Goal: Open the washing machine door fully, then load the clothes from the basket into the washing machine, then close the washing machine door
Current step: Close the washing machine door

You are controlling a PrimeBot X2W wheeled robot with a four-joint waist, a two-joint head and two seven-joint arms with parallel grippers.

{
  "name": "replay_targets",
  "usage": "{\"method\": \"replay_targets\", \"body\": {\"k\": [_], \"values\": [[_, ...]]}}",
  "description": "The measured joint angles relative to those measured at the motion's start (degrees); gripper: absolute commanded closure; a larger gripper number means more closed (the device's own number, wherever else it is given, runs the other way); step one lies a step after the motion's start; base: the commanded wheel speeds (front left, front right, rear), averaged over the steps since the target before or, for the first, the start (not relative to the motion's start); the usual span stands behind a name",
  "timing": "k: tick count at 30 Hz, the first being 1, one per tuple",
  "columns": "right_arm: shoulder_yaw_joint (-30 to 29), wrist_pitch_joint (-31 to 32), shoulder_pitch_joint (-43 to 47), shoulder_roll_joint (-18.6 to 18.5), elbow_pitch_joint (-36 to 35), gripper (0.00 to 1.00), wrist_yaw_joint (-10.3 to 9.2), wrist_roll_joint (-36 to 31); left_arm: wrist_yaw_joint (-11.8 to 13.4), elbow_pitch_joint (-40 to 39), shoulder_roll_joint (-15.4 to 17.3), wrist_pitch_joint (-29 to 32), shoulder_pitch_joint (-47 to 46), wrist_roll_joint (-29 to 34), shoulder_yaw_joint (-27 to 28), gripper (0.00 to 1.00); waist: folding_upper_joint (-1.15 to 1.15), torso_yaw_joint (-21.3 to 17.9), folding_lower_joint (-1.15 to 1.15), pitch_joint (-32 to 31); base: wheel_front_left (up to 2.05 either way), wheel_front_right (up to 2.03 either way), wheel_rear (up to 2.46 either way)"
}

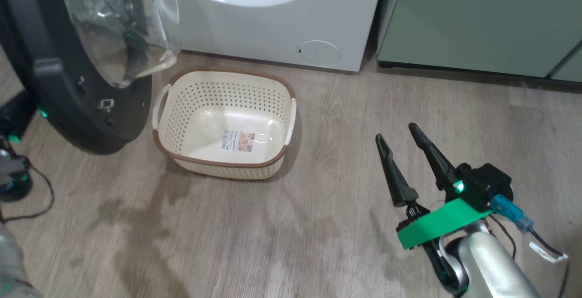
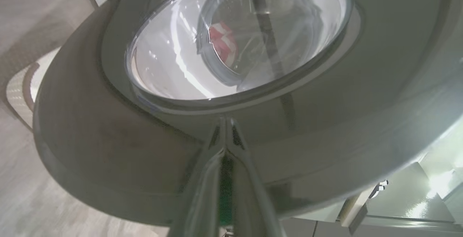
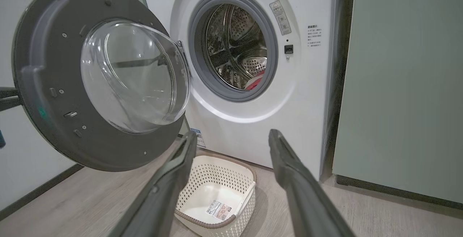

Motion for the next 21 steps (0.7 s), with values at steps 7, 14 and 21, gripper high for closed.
{"method": "replay_targets", "body": {"k": [7,14,21], "values": [[-0.25,0.0,0.06,0.34,-0.01,0.0,0.0,0.0,0.0,-2.75,-3.33,2.19,3.55,-3.58,-0.63,1.0,0.0,-2.11,0.0,-0.19,0.0,0.0,0.0],[-0.69,0.0,0.7,0.36,-0.08,0.0,0.0,0.0,0.0,-6.99,-8.35,3.44,4.43,-7.12,-2.13,1.0,0.0,-4.41,0.0,0.13,0.0,0.0,0.0],[-0.82,0.0,1.19,0.38,-0.25,0.0,0.0,-0.01,0.0,-10.34,-12.18,4.63,4.72,-10.31,-3.94,1.0,0.0,-6.67,0.0,0.63,0.0,0.0,0.0]]}}
